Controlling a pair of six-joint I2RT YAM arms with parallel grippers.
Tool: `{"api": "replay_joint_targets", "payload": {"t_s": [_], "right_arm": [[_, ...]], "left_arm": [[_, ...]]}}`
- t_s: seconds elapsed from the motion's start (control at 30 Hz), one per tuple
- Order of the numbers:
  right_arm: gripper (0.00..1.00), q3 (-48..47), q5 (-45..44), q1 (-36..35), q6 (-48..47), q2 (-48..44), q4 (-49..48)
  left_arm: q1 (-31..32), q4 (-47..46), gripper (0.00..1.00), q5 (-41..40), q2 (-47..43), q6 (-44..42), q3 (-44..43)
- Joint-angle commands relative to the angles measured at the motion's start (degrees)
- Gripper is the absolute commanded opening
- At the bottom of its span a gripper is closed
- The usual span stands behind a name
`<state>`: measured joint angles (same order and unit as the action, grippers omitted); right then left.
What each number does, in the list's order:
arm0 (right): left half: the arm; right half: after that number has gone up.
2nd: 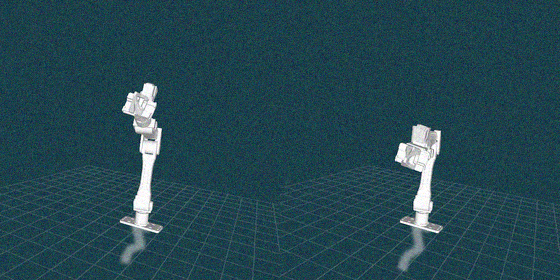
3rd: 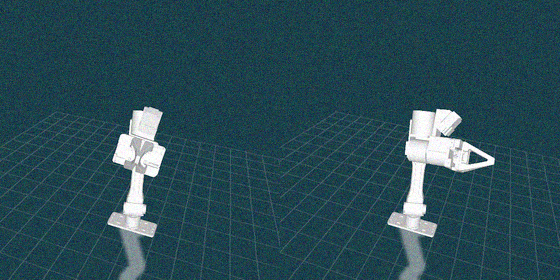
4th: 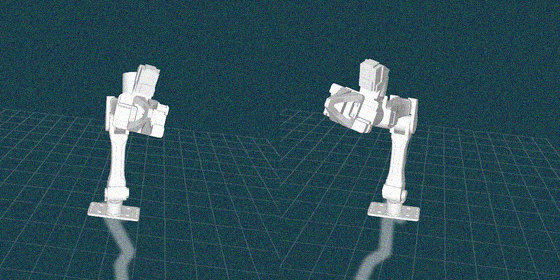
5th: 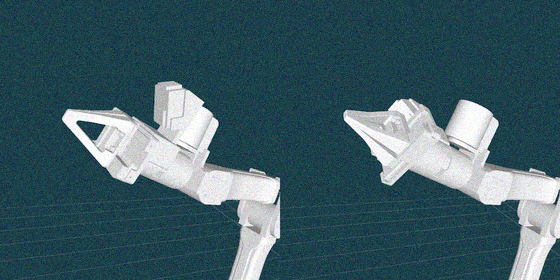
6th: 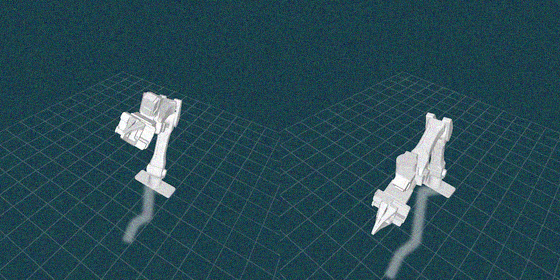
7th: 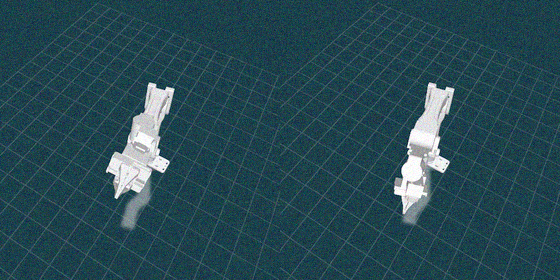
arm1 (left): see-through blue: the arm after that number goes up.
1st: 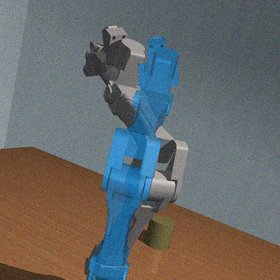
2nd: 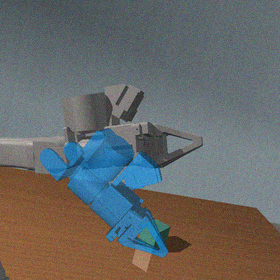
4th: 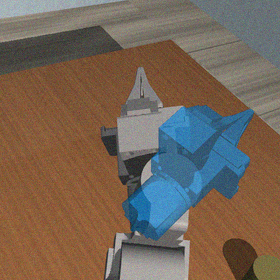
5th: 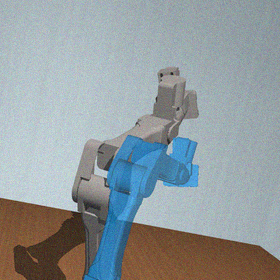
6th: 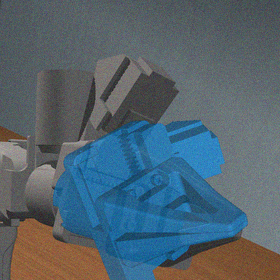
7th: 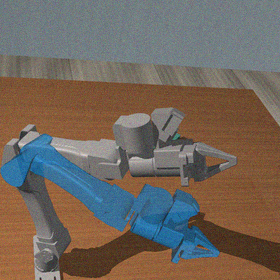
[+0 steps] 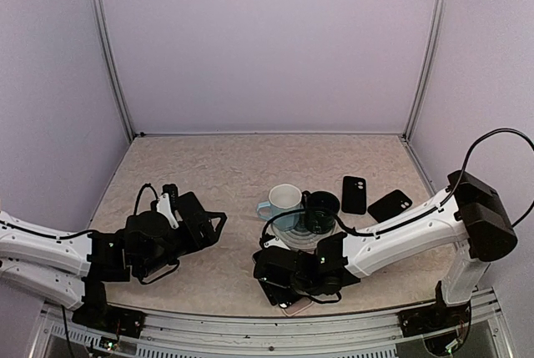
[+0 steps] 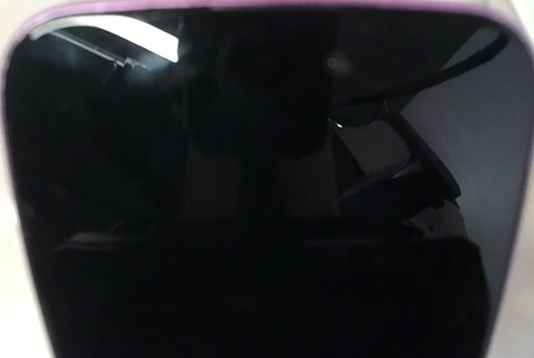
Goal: Put the phone into the phone case
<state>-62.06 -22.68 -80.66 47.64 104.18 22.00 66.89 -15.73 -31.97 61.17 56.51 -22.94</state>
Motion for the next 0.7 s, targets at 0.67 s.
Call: {"api": "replay_joint_targets", "payload": {"t_s": [0.67], "right_arm": [[0.53, -2.23, 2.62, -0.26, 1.30, -0.47, 7.15]], "left_arm": [[-0.80, 1.14, 0.99, 0.41, -0.52, -1.34, -1.10]]}}
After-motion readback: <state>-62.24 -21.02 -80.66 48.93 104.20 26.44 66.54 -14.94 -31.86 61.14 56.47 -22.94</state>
